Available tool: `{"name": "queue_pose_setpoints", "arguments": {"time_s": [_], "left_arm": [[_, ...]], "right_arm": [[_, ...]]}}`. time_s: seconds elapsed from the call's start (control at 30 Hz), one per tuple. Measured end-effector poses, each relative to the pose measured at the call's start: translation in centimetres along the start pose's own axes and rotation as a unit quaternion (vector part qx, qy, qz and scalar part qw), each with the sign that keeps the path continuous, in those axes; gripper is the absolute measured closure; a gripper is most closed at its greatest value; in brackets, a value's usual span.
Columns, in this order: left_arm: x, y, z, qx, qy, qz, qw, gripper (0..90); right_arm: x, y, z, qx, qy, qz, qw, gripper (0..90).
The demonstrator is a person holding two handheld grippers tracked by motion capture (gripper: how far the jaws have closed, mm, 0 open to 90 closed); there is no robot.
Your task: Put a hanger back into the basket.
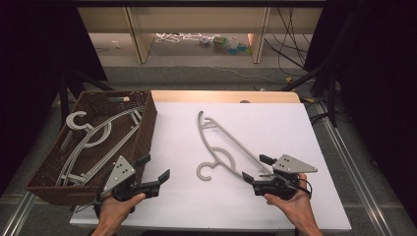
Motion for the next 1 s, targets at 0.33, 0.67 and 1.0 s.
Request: {"name": "queue_pose_setpoints", "arguments": {"time_s": [0.33, 0.67, 1.0], "left_arm": [[-0.2, -0.5, 0.1, 0.013, -0.005, 0.017, 0.9998, 16.1], [-0.2, -0.8, 0.5, 0.025, -0.009, 0.019, 0.9995, 16.2], [-0.2, -1.1, 0.7, 0.039, -0.015, 0.028, 0.9988, 16.3]], "right_arm": [[0.7, 0.0, 1.3, 0.077, 0.017, -0.055, 0.9954, 21.1], [0.2, -0.3, 4.5, 0.211, 0.034, -0.139, 0.9669, 36.9], [-0.3, -0.8, 7.5, 0.298, 0.048, -0.141, 0.9429, 50.9]]}}
Point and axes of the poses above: each handheld gripper's, and its own axes: z roughly forward along the jaws, y roughly out of its top, x roughly to its left, the point moved 2 cm from there along z, roughly forward along the jaws, and after that the axes turned 8 degrees about -y, right-handed, at the moved point
